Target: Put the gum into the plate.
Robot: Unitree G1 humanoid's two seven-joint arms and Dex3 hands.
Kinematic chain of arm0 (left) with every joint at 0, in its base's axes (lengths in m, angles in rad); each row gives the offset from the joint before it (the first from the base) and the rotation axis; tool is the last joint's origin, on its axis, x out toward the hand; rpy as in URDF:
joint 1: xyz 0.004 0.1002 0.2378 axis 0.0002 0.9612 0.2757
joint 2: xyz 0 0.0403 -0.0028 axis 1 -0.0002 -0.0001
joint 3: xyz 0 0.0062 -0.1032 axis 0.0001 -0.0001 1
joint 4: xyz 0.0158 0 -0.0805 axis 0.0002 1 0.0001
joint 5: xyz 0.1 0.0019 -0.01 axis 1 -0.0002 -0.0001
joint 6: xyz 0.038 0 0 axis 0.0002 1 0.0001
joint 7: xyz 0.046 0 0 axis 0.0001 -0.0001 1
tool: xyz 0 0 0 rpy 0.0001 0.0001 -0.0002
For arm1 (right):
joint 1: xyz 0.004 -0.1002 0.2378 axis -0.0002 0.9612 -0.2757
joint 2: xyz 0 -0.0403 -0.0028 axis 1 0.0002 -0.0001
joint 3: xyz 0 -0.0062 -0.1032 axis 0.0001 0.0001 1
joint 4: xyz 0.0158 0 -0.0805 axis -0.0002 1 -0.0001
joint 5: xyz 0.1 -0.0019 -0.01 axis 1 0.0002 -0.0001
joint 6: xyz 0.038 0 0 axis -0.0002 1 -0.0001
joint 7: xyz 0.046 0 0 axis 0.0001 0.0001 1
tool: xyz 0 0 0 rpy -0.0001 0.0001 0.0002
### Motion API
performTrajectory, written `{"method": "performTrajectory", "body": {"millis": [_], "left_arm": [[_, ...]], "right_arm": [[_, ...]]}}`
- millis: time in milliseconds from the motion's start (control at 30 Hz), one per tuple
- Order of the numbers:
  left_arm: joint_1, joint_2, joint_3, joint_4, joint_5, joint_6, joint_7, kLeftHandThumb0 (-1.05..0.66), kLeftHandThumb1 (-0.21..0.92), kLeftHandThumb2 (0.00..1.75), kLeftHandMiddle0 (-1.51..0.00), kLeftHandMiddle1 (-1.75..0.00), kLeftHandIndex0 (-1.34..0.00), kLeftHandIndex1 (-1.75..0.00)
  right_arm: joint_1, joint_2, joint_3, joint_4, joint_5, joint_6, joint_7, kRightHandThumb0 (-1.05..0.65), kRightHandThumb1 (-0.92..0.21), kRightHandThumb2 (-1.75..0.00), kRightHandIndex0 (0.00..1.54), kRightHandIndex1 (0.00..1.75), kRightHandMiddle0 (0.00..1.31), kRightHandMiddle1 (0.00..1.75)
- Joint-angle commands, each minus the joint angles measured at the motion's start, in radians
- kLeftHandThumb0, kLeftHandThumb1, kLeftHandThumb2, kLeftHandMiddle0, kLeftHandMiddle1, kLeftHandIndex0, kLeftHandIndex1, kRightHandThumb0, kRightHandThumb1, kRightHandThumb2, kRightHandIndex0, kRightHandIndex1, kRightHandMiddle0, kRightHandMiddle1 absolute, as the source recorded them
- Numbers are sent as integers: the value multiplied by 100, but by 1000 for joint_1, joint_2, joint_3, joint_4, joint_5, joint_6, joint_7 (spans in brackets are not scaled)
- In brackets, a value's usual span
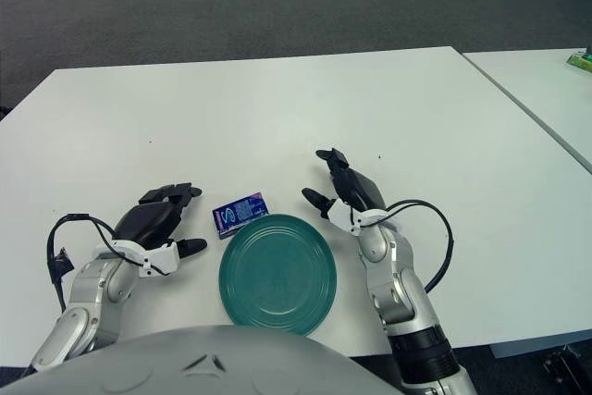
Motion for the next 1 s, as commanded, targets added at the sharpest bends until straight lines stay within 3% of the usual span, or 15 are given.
{"method": "performTrajectory", "body": {"millis": [0,267,600,967], "left_arm": [[11,15,-5,-56,31,19,-63,-105,92,45,-18,-18,0,-71],[36,28,11,-141,26,35,-188,-105,92,50,-14,-13,0,-60],[53,24,4,-182,41,37,-256,-105,92,55,-12,-7,0,-55],[47,-24,-21,-181,80,61,-287,-105,92,50,-16,-5,0,-65]], "right_arm": [[9,9,-6,20,16,24,-2,-85,-92,-53,38,62,0,68],[5,25,-11,28,26,41,-16,-84,-92,-53,37,61,0,69],[-4,29,-7,35,29,49,-27,-83,-92,-52,37,61,0,69],[8,34,-7,46,39,48,-46,-83,-92,-53,36,59,0,67]]}}
